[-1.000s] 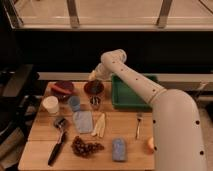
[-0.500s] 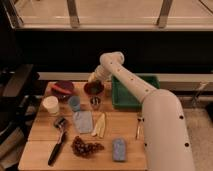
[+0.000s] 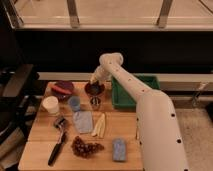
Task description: Place eraser in metal cup
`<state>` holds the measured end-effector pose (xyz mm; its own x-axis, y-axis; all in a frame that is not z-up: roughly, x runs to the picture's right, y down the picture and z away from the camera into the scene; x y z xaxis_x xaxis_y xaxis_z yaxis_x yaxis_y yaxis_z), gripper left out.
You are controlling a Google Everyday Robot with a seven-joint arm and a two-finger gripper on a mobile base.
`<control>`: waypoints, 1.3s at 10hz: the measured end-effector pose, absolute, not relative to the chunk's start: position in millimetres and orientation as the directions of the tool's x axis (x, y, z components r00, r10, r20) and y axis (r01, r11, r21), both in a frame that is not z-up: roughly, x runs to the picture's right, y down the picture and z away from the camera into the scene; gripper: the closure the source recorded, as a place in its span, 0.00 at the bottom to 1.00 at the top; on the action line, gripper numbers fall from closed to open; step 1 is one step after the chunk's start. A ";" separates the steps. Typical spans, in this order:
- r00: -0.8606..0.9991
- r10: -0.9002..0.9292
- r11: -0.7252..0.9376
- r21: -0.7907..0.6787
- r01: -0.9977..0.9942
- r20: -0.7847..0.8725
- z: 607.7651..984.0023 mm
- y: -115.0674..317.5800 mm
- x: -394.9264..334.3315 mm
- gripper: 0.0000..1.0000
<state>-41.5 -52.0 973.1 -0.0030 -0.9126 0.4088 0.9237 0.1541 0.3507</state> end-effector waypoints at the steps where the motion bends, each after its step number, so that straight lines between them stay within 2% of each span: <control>1: -0.003 -0.912 0.154 0.351 0.924 0.409 973.6 -51.7 -41.4 0.86; 3: -0.006 -0.913 0.151 0.351 0.924 0.407 972.6 -51.5 -40.5 1.00; 6: -0.003 -0.923 0.148 0.361 0.921 0.386 957.3 -64.0 -37.8 1.00; 9: 0.014 -0.934 0.163 0.389 0.907 0.358 922.4 -88.5 -29.5 1.00; 13: 0.046 -0.931 0.208 0.424 0.881 0.362 880.6 -93.0 -9.3 1.00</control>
